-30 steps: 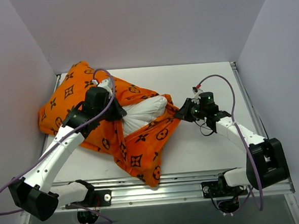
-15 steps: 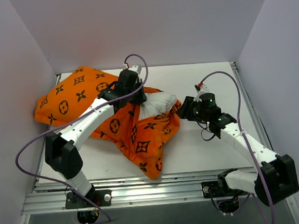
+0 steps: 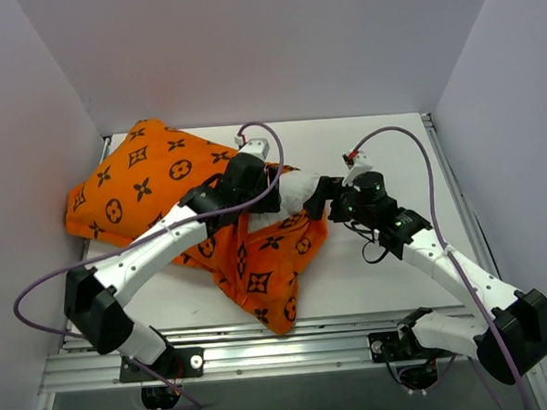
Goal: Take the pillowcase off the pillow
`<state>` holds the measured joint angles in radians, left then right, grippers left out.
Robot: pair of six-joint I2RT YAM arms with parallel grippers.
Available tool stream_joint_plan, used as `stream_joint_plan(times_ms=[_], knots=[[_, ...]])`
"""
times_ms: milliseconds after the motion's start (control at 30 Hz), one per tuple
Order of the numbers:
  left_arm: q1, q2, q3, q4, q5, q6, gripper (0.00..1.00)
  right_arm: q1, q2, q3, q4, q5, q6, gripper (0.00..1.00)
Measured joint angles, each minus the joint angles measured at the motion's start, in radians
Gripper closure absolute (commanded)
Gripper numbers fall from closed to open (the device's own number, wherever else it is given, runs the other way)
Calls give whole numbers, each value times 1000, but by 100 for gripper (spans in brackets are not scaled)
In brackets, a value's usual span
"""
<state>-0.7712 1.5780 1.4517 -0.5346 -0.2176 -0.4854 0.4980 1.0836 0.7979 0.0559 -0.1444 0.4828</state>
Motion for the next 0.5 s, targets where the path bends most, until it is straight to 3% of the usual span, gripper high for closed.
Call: stream_joint_plan(times_ms=[100,200,400,500], knots=[[-39,-100,-80,-30,-52,-26,12,7,61,38,-1,6,-11,15],[-67,-211,-141,-73,-107,-61,6,8,114,89,-1,11,-26,8],[-53,-392,-200,-194,-229,-160,2,9,253,272,-1,-2,-107,0],[23,-445,-266,-217,-237,-195,2,9,335,356,14,-37,-168,0]])
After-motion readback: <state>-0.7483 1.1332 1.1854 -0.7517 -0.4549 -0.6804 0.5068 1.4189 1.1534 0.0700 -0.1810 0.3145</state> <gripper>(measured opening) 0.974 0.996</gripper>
